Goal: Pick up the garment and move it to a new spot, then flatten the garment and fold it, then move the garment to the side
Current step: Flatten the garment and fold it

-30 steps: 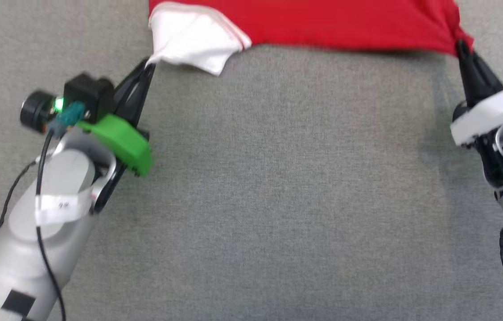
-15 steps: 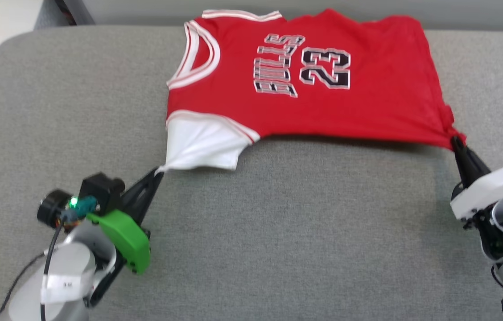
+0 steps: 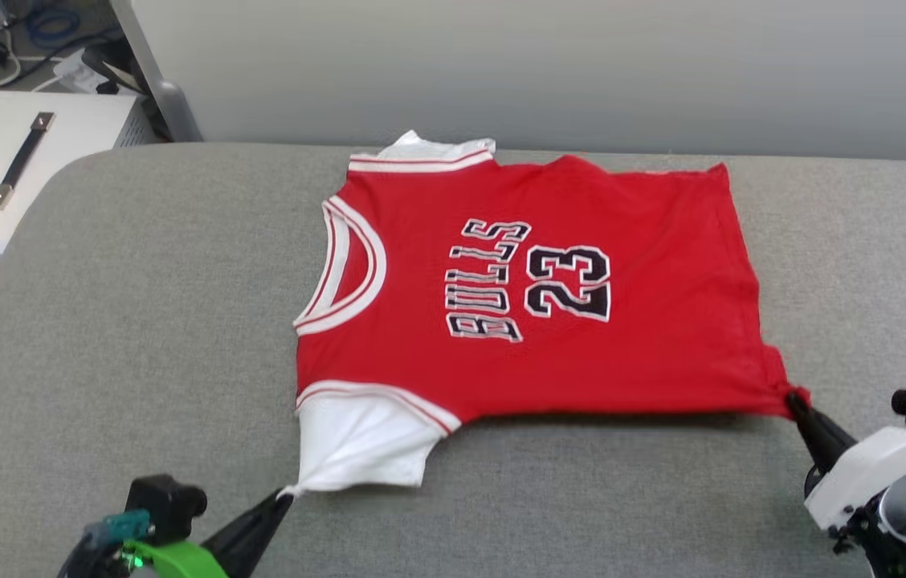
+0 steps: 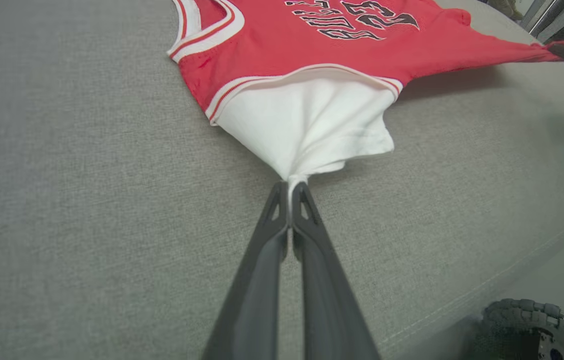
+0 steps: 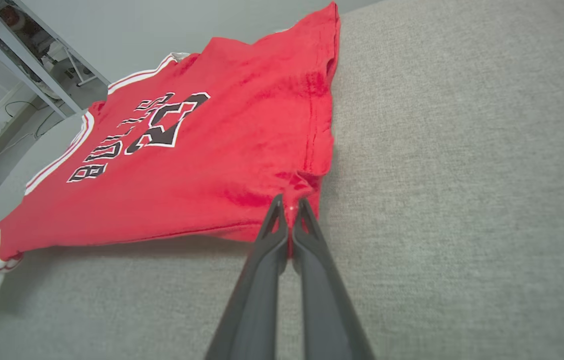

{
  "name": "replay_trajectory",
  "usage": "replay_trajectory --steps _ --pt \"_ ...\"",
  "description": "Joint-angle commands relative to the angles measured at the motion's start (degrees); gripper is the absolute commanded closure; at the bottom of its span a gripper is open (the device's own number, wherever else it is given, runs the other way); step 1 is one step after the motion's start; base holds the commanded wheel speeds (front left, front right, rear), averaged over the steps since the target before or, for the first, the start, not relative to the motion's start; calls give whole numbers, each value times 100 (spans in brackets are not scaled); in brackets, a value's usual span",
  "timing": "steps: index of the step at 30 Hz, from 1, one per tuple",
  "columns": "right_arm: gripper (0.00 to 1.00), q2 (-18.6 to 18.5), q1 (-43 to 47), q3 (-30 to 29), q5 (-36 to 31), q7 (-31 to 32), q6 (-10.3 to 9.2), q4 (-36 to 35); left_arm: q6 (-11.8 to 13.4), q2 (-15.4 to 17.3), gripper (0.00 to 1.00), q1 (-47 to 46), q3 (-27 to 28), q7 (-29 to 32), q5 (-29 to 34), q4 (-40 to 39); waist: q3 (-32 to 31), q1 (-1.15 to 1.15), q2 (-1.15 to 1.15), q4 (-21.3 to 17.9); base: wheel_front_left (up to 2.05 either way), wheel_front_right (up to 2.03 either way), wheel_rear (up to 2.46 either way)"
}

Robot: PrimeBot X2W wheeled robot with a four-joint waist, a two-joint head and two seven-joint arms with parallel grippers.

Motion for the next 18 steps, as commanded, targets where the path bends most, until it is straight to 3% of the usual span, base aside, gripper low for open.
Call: replay_trajectory --steps 1,9,18 --pt "100 -21 184 52 60 75 -4 -120 0 98 100 248 -5 -24 -99 -51 -329 1 0 -109 0 0 0" --pt "100 -483 1427 -5 242 543 -4 -1047 -4 374 100 1350 -49 -32 -789 -667 -764 1 0 -234 0 0 0" --pt "100 -603 2232 -376 178 785 -4 -1621 138 557 100 1838 57 -268 -946 -978 -825 1 0 -255 0 0 0"
